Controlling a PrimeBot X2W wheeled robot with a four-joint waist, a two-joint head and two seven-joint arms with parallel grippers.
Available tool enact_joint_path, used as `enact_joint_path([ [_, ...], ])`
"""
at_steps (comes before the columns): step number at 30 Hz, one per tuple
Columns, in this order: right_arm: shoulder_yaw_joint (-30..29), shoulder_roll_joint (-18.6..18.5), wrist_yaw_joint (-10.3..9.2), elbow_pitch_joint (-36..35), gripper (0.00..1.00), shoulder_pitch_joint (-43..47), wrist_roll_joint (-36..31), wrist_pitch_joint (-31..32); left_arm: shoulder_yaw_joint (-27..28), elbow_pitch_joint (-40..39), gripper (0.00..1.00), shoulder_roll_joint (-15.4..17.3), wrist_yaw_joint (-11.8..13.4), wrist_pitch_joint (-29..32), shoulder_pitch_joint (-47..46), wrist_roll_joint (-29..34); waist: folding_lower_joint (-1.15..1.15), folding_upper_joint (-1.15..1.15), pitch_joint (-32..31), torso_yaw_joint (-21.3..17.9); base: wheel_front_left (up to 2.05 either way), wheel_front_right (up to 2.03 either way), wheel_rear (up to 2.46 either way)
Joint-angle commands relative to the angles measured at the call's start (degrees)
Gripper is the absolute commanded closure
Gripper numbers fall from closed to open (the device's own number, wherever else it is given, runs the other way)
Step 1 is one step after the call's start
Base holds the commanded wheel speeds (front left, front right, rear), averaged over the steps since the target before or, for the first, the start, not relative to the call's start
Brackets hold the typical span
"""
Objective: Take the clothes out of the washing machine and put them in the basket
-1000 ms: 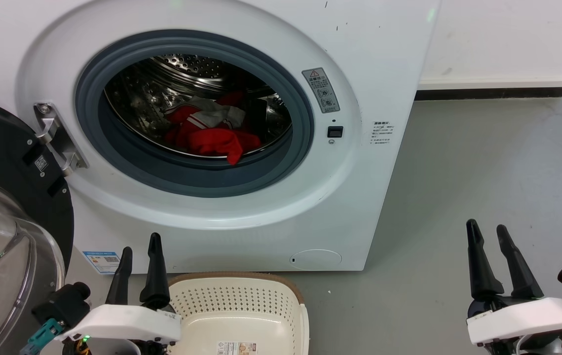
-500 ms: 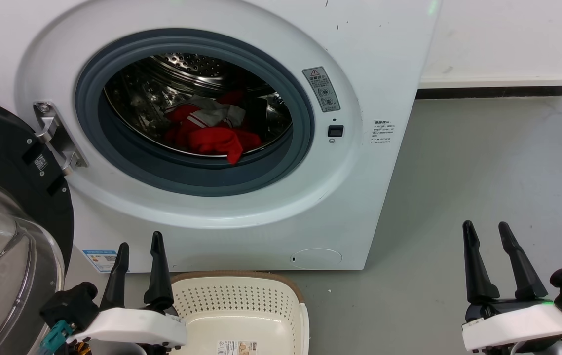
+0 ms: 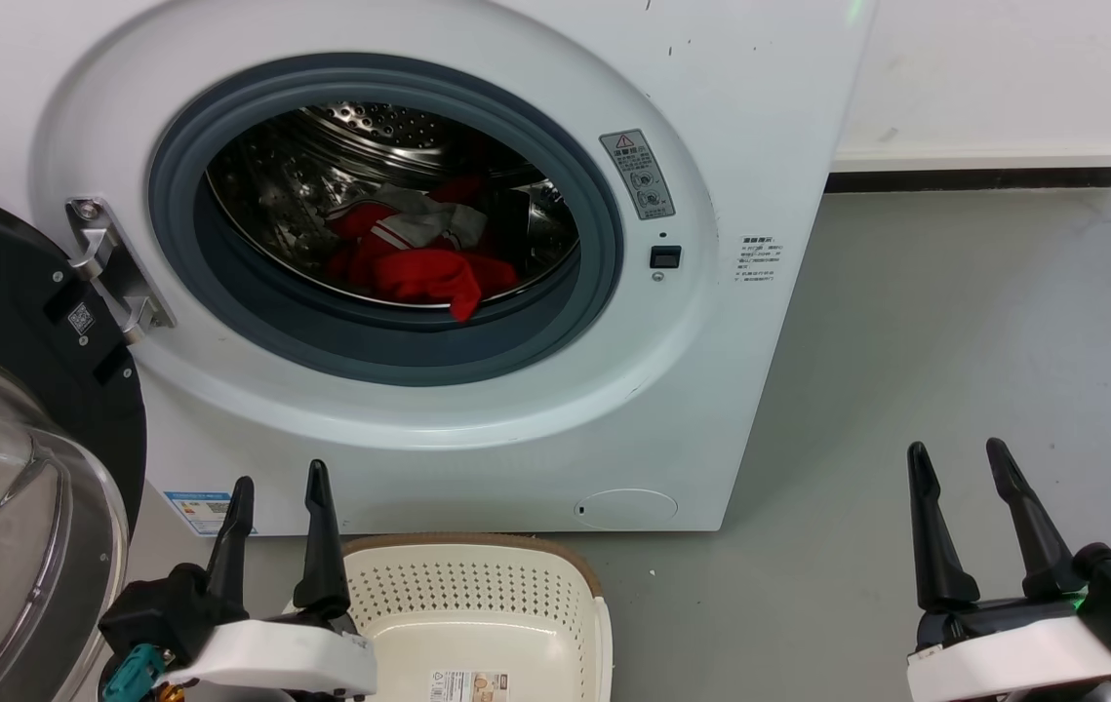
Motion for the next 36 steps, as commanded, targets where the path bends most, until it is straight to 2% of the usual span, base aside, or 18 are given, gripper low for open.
enact_joint_path([
  [1,0.08,-0.06,-0.02,-0.75,0.0,0.43,-1.09,-0.44,-0.18,-0.66,0.0,0.15,0.18,-0.42,0.4,1.12,0.0,0.0,0.01,0.0,0.0,0.0,0.0],
  [22,0.77,-0.05,-0.02,-2.52,0.0,2.05,-10.01,-2.84,-0.75,-0.5,0.0,0.17,0.93,-2.85,1.93,10.01,0.0,0.0,-0.12,0.01,0.0,0.0,0.0],
  [36,0.66,-0.03,-0.03,-2.57,0.0,3.11,-13.05,-4.06,-0.85,0.08,0.0,0.19,1.42,-4.13,2.66,14.23,0.0,0.0,-0.11,0.11,0.0,0.0,0.0],
])
